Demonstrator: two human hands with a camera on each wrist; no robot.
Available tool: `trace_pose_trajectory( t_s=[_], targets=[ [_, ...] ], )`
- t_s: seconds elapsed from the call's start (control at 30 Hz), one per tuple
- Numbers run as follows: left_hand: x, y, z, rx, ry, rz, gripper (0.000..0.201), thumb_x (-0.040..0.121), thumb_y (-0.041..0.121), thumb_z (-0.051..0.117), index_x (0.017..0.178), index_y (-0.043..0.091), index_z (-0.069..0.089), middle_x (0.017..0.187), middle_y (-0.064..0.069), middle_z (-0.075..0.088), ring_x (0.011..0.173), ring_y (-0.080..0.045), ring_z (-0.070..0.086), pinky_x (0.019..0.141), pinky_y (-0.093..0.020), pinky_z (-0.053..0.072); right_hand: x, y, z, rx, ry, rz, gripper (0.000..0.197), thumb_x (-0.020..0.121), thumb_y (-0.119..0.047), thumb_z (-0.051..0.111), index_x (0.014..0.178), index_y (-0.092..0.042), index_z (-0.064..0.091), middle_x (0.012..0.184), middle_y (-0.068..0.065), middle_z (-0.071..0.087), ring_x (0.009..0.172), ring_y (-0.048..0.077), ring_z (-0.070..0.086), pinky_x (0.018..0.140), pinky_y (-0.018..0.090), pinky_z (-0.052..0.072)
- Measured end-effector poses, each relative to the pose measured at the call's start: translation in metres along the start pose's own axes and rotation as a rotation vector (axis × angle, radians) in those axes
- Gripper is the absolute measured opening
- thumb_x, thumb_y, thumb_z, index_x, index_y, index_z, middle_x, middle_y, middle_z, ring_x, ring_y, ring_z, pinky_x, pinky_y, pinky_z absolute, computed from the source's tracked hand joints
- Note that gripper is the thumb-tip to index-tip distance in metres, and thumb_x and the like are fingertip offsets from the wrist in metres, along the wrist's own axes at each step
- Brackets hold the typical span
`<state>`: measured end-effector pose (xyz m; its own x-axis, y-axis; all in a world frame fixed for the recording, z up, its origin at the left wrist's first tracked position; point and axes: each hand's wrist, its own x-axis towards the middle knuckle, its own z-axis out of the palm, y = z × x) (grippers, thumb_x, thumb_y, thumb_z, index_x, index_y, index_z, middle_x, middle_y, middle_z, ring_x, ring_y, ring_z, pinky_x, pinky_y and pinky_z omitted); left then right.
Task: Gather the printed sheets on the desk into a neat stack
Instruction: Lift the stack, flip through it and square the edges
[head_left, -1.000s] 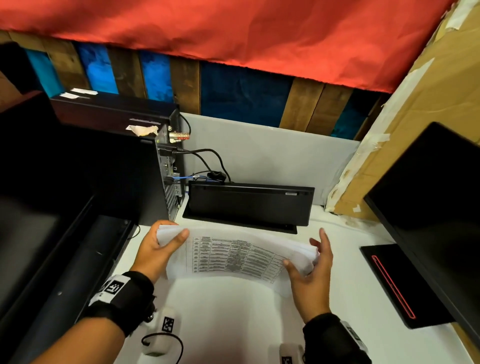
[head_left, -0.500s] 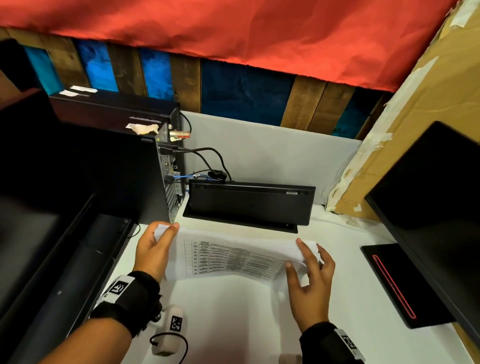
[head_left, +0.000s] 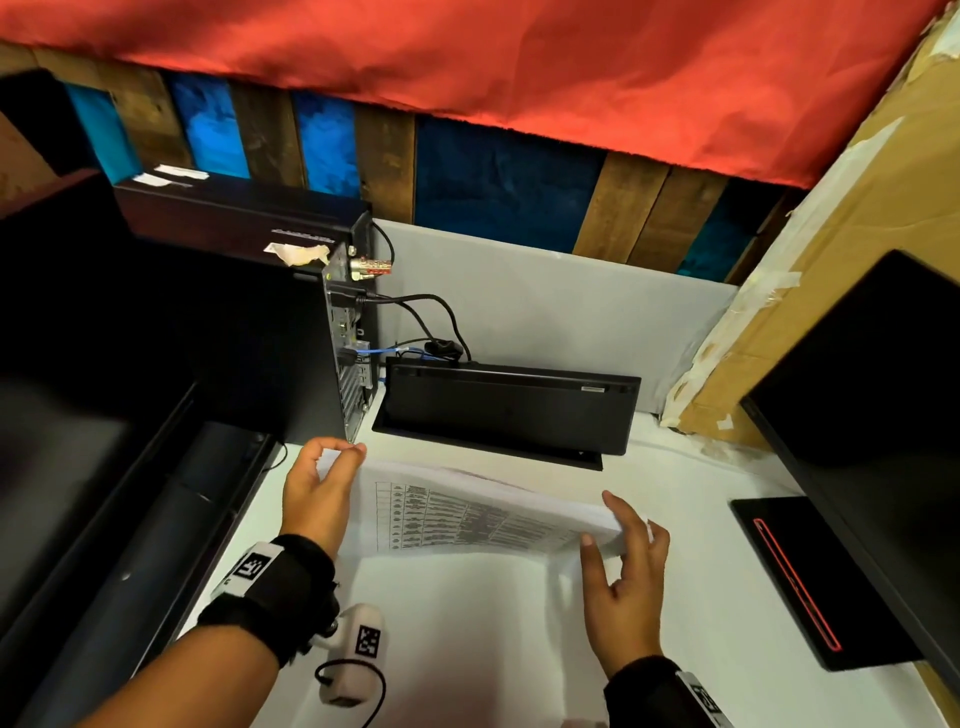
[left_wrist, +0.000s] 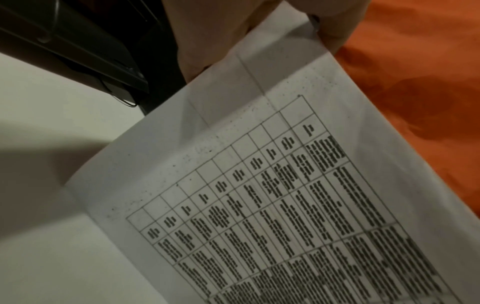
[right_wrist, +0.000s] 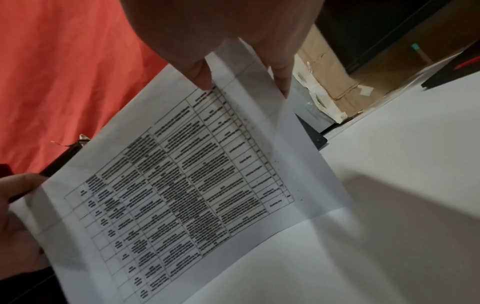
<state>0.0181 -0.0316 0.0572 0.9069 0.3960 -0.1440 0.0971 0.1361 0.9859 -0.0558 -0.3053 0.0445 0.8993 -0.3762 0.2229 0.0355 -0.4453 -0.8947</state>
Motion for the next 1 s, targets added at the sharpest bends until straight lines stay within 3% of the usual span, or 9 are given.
trace_pose_trajectory(
  t_s=[0.13,0.2,0.3,0.47,0.57,0.67,0.73,0.87,1.0],
  targets=[
    [-0.004,0.006,0.001,-0.054,-0.066,0.017,0.025,0.081,0.028,0.073,0.096,0.013,0.060,0.085,-0.007,0.068,0.077,-0.022,0.064,0.067,-0.032,0.050,0.002,-0.002,0.003,0.012,-0.004,-0.010,0.054,0.091,-0.012,0.062,0.122,-0.051,0.041,0.117,-0.006,0.043,0.107,-0.016,0.044,0.093,0.022,0.042],
    [-0.001,0.002,-0.003,-0.054,-0.135,0.024,0.050,0.065,0.033,0.085,0.101,0.009,0.060,0.087,-0.007,0.072,0.078,-0.021,0.069,0.066,-0.028,0.053,0.004,-0.001,0.002,0.086,-0.003,0.048,0.066,0.090,-0.007,0.063,0.134,-0.047,0.034,0.125,-0.014,0.044,0.113,-0.008,0.045,0.101,0.025,0.039],
    [0.007,-0.010,-0.012,-0.022,-0.256,-0.025,0.086,0.037,0.045,0.094,0.106,0.003,0.063,0.094,-0.011,0.076,0.087,-0.023,0.074,0.068,-0.023,0.058,0.009,0.000,0.000,0.247,-0.030,0.193,0.088,0.087,0.009,0.060,0.148,-0.037,0.016,0.133,-0.008,0.040,0.119,0.013,0.046,0.106,0.026,0.035],
    [0.016,-0.015,-0.019,0.009,-0.295,-0.013,0.091,0.025,0.042,0.096,0.099,0.003,0.062,0.089,-0.010,0.075,0.082,-0.017,0.073,0.066,-0.020,0.057,0.019,0.014,-0.003,0.309,-0.038,0.267,0.061,0.082,0.014,0.055,0.126,-0.026,0.042,0.112,-0.003,0.056,0.111,0.025,0.055,0.086,0.022,0.044],
    [0.017,-0.015,-0.017,0.000,-0.388,-0.063,0.080,0.033,0.030,0.095,0.104,0.006,0.067,0.098,-0.012,0.076,0.093,-0.023,0.073,0.078,-0.029,0.057,0.022,0.013,-0.005,0.344,-0.076,0.277,0.054,0.081,0.015,0.056,0.106,-0.032,0.052,0.104,-0.004,0.063,0.100,0.013,0.062,0.082,0.024,0.047],
    [0.025,-0.020,-0.019,-0.003,-0.375,-0.119,0.083,0.034,0.025,0.094,0.111,0.009,0.065,0.104,-0.009,0.076,0.097,-0.022,0.073,0.082,-0.034,0.056,0.026,0.017,-0.007,0.357,-0.113,0.287,0.050,0.082,0.011,0.061,0.107,-0.031,0.056,0.103,-0.005,0.067,0.086,-0.003,0.067,0.079,0.022,0.049],
    [0.028,-0.028,-0.021,0.031,-0.377,-0.145,0.086,0.033,0.026,0.097,0.110,0.008,0.065,0.102,-0.009,0.076,0.096,-0.023,0.073,0.082,-0.035,0.057,0.028,0.025,-0.005,0.329,-0.130,0.320,0.044,0.081,0.002,0.070,0.113,-0.025,0.057,0.106,-0.004,0.069,0.089,-0.001,0.068,0.082,0.023,0.051],
    [0.026,-0.040,-0.017,0.076,-0.289,-0.153,0.038,0.072,-0.010,0.074,0.108,-0.003,0.065,0.088,-0.002,0.077,0.099,-0.034,0.069,0.096,-0.051,0.050,0.033,0.027,0.001,0.272,-0.096,0.335,0.029,0.085,0.000,0.068,0.100,-0.023,0.059,0.101,-0.002,0.070,0.097,0.016,0.067,0.079,0.022,0.049],
    [0.021,-0.032,-0.012,0.078,-0.253,-0.113,0.032,0.079,-0.011,0.067,0.107,0.004,0.067,0.100,-0.008,0.074,0.099,-0.031,0.068,0.094,-0.047,0.051,0.042,0.019,-0.001,0.300,-0.049,0.276,0.031,0.090,0.000,0.059,0.117,-0.015,0.056,0.106,-0.002,0.068,0.094,0.002,0.063,0.073,0.005,0.048]
  ],
)
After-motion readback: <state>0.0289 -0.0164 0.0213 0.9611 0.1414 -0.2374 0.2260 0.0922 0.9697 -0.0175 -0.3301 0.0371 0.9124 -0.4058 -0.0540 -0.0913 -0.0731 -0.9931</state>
